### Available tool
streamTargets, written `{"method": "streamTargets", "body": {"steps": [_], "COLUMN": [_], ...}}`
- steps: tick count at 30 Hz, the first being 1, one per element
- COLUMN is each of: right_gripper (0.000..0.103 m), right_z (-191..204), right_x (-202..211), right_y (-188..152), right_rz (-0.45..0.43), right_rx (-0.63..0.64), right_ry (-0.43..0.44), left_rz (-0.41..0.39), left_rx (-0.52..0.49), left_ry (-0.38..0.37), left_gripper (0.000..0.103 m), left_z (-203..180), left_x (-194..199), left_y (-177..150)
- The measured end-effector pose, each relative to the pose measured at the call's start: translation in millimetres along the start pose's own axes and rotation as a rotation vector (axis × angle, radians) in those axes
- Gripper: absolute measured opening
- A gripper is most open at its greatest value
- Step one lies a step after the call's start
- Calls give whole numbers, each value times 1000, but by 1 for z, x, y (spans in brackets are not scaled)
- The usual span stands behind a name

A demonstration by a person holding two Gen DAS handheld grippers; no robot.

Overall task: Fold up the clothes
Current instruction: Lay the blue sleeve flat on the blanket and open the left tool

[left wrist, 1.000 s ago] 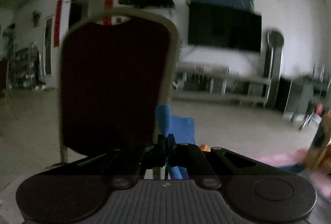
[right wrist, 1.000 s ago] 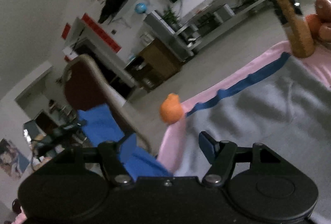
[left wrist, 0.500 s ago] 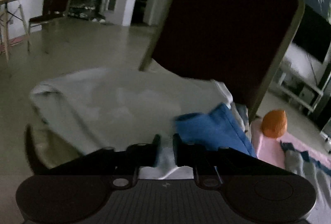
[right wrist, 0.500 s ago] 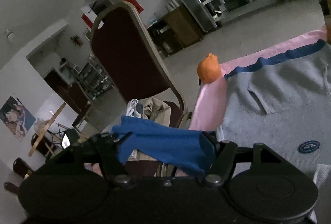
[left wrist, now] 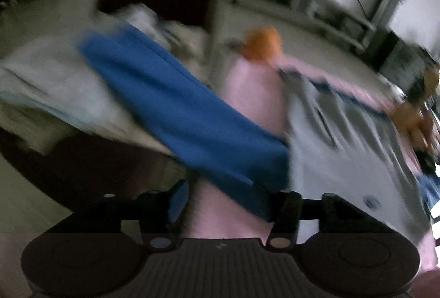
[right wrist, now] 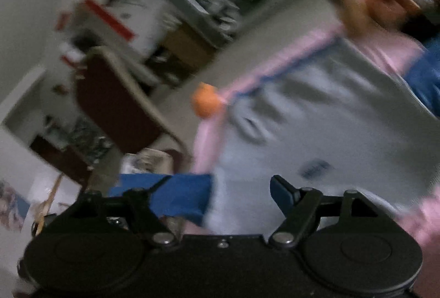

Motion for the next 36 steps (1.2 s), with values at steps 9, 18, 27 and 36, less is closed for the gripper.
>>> {"method": "streamTargets", "body": {"steps": [9, 18, 27, 36], "right_gripper": [21, 12, 12, 16], "right_z": [-109, -161, -150, -156], "right_x": [-41, -77, -52, -42], "right_y": [15, 28, 13, 19], "right_rz": [-21, 52, 10, -47], "right_rx": [33, 112, 104, -88], "right_ry": [-421, -688, -723, -434], "left_rz": [-68, 90, -146, 33], "left_rx": [-134, -171, -68, -26], "left_ry": [192, 426, 137, -86], "left_gripper": [16, 0, 12, 15], "left_z": [-91, -69, -41, -46], "left_x": [-77, -98, -55, -112], "left_y": [-30, -43, -37, -33]}}
Point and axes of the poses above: each gripper's, at about its wrist camera, not at the fingertips, and x roughly against the way its jaws point, z to its left, y to its top, the point moved 2 cm from there along -x, roughly the way its jaws point, and after that the axes turned 2 degrees about y, right-handed, at the moved point
